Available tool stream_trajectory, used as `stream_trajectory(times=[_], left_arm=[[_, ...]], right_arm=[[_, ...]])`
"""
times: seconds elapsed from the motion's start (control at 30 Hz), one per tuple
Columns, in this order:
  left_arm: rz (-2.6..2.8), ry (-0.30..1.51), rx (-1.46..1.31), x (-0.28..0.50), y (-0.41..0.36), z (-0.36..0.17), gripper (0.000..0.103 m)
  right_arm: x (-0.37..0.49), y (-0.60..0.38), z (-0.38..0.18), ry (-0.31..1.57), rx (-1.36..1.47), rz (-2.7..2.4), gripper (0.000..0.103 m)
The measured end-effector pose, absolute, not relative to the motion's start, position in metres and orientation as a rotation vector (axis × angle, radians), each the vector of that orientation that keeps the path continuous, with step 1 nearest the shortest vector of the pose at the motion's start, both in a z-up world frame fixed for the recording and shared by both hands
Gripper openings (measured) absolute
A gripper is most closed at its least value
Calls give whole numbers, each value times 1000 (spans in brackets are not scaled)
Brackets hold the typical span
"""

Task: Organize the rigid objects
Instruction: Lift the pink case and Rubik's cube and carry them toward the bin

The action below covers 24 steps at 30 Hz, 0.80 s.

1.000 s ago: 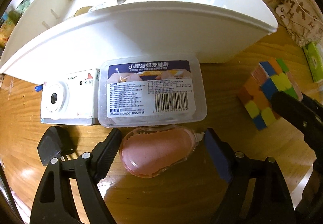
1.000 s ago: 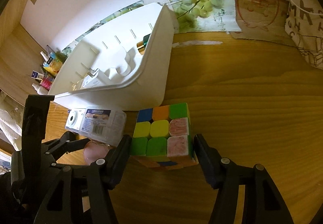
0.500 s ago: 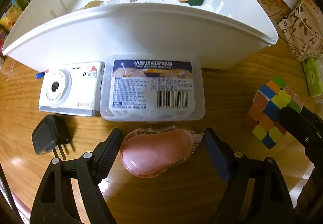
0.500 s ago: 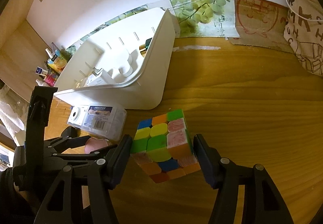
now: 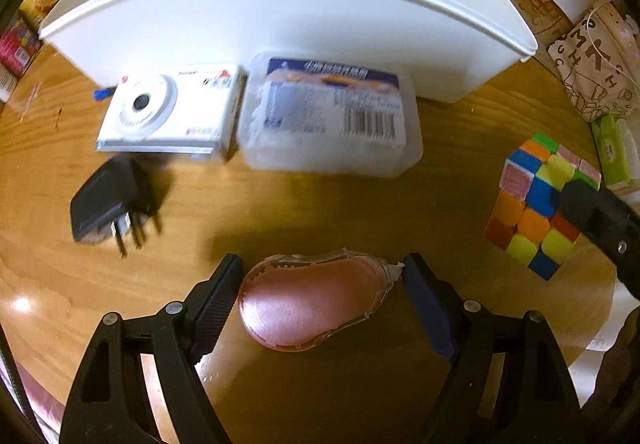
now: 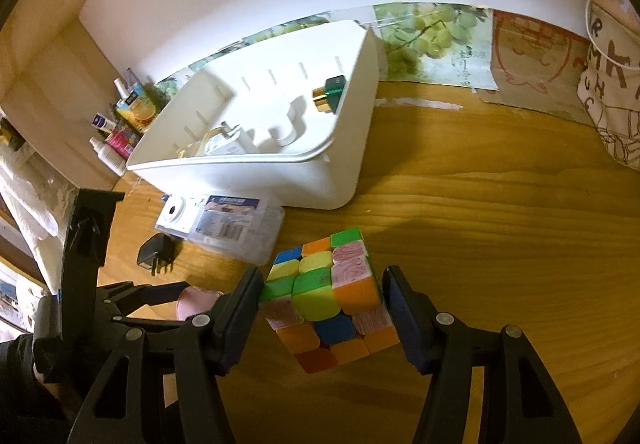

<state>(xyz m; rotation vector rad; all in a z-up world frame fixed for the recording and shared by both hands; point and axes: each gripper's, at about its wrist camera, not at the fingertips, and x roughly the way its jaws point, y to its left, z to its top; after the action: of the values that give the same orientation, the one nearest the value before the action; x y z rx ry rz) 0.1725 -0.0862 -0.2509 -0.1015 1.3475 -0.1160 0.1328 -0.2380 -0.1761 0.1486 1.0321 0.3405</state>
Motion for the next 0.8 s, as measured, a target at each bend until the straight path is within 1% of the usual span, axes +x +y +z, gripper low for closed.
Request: stream_trajectory(times=[0.43,0.5,0.8], left_arm=[[-74,1243,-125,115,-34,-238,83],[-59,1218,-121,113,-32,-218,83],[53,1095,-108,99,36,-187,83]], right_arm=[[112,-189,-163,1003,46,437,62],[111,-179,-159,991,31,456,62],[113,-138,-145,943,-13,535,62]])
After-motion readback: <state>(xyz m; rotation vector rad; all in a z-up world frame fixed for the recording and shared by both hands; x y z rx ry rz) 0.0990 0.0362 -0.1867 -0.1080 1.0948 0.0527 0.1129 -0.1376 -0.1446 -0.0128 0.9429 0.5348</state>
